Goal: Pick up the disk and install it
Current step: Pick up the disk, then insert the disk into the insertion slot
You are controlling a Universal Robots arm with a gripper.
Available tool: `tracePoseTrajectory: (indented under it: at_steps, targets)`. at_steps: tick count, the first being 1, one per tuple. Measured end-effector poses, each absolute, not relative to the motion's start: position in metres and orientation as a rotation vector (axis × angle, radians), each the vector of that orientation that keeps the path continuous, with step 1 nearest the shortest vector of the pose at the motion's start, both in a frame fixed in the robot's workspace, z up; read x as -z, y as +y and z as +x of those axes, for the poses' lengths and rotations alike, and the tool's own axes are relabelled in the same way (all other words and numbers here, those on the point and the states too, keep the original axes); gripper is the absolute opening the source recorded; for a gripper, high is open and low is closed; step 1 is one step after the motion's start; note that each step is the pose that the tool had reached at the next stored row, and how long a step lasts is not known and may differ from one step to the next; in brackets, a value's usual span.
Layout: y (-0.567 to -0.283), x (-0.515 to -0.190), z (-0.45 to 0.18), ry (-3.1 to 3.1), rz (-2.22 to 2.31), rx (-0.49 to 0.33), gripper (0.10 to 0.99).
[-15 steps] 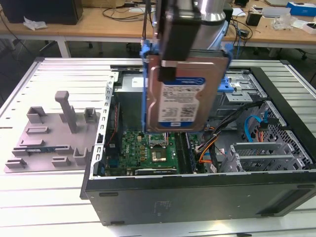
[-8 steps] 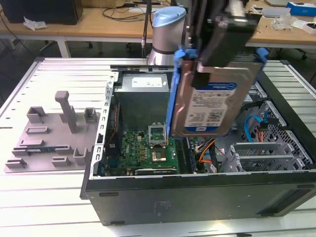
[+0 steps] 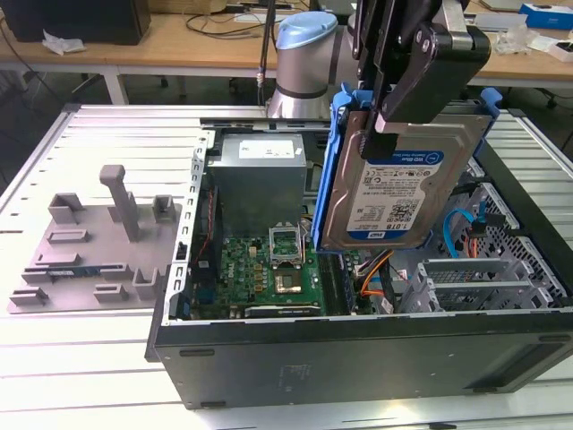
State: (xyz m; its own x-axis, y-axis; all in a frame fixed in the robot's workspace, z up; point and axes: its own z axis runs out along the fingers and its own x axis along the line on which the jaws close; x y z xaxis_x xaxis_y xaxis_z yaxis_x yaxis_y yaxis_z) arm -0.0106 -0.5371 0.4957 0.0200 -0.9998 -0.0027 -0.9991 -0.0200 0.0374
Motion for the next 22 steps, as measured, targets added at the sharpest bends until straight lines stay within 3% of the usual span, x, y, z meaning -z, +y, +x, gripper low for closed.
tracePoseTrajectory:
  at_steps: [22]
  targets:
    - [-0.5392, -0.4952, -0.0094, -2.192, 2.238, 0.059, 0.369]
